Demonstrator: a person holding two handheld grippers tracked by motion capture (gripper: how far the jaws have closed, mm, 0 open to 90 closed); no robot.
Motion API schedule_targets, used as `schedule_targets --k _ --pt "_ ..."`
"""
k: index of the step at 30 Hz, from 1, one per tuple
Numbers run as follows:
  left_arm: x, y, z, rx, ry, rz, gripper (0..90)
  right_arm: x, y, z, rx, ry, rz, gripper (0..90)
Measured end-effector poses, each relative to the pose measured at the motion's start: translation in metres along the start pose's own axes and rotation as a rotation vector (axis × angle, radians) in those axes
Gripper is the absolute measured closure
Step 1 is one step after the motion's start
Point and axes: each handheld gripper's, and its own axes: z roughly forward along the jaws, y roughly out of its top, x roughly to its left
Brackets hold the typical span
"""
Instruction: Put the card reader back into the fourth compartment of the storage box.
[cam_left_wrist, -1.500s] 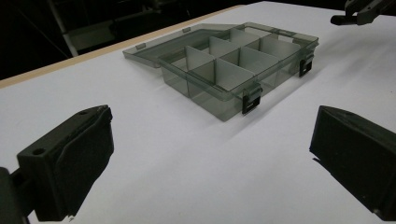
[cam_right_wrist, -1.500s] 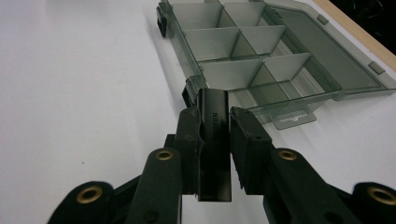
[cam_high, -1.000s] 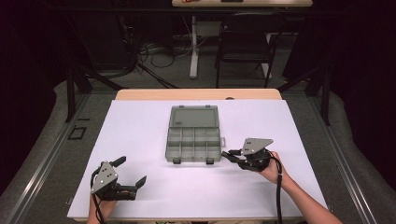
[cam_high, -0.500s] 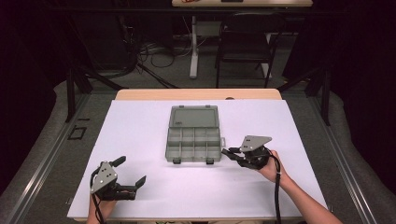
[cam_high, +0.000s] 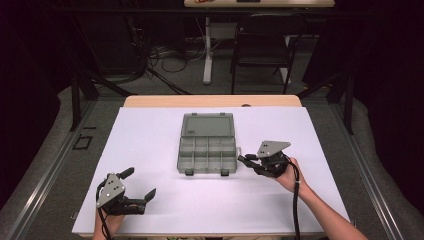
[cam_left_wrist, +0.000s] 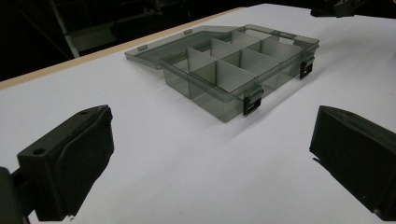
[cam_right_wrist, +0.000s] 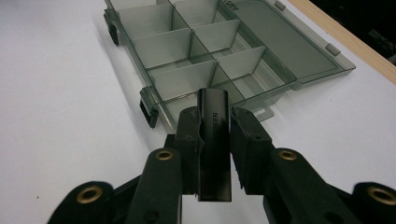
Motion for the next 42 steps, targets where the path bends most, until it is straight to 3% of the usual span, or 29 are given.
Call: schedule_targets --k 42 --pt "-0.001 0.002 0.005 0.002 -0.010 0.018 0.0 -0.015 0.036 0.015 0.006 -0.012 0.030 73.7"
